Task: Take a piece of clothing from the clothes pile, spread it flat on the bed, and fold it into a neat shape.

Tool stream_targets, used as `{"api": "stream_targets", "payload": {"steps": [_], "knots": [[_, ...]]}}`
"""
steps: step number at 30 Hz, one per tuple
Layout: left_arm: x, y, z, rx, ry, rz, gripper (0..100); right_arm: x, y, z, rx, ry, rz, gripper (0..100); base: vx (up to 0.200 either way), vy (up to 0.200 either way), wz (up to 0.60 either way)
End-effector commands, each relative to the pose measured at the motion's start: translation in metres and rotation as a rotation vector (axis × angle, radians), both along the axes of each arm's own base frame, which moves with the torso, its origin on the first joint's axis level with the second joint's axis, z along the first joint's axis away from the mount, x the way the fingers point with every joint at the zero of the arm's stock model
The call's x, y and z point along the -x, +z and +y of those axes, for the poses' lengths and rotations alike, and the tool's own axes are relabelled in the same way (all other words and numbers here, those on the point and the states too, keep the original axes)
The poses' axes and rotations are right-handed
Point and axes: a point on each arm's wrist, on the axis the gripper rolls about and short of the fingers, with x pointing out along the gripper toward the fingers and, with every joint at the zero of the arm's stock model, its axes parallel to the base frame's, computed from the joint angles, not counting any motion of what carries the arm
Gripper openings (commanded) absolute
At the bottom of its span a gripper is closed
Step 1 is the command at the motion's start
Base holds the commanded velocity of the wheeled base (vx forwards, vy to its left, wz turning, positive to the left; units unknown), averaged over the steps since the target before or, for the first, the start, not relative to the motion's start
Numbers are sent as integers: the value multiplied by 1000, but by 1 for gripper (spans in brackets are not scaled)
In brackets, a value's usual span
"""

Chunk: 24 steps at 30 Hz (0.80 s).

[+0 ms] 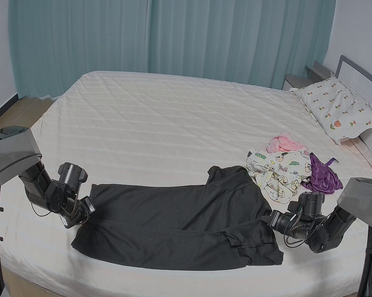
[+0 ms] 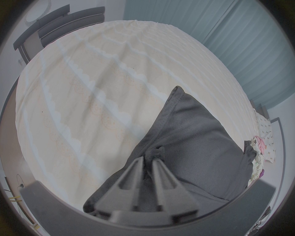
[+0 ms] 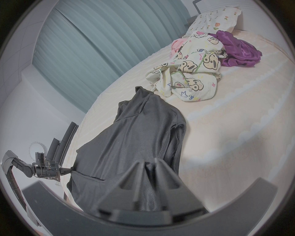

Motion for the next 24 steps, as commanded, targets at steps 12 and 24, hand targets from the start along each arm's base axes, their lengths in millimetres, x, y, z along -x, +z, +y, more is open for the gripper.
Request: {"api": "stream_targets", "payload": {"steps": [12, 24], "knots": [[39, 35, 32, 153, -180, -27, 100, 20, 17, -12, -69, -73, 36, 100, 0, 0, 0], [54, 9, 23, 75, -365, -15, 100, 76, 3, -14, -66, -60, 93, 100, 0, 0, 0]]}}
